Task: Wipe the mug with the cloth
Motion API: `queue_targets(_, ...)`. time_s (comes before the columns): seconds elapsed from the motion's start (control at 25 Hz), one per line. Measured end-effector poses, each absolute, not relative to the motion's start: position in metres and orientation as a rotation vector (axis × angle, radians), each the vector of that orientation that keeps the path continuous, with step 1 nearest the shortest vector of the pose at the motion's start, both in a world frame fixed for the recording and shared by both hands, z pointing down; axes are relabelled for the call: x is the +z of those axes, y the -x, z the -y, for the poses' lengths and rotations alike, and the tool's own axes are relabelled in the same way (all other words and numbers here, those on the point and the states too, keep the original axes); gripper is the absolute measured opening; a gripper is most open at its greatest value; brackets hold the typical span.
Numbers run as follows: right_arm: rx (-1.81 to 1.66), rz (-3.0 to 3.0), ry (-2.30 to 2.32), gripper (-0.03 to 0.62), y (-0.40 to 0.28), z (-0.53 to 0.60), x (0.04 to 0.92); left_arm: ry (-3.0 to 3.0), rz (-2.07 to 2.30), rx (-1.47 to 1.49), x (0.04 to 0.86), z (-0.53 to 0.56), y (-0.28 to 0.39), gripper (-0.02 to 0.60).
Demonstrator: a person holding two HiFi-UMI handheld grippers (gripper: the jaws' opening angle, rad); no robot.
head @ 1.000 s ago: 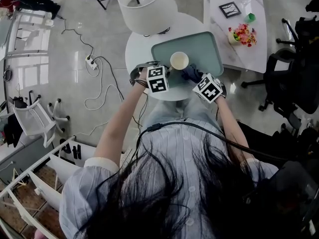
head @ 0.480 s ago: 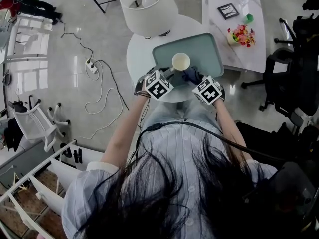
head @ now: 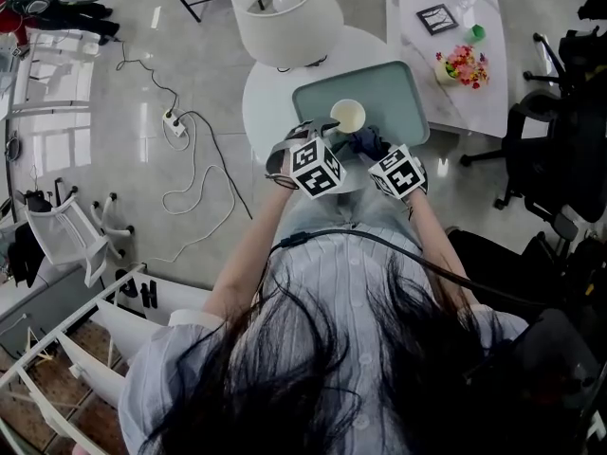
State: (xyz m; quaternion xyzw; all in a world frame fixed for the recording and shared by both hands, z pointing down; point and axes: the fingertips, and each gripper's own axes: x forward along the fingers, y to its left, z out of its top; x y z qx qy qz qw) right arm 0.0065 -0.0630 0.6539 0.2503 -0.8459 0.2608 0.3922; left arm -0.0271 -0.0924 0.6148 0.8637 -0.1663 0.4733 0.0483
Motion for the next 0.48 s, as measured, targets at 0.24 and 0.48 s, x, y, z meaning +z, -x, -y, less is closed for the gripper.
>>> queue_targets(0.24, 0.69, 2.153, -0.637, 0.094, -0.005, 0.063, 0.654, -2.608, 0.329, 1.537, 0.63, 0.093, 0.02, 0.172)
queue_targets(0.48, 0.727, 2.153, -0.651, 0.094, -0.008, 0.065, 0.654, -2.61, 0.259, 1.596, 0.64, 0.093, 0.015, 0.168)
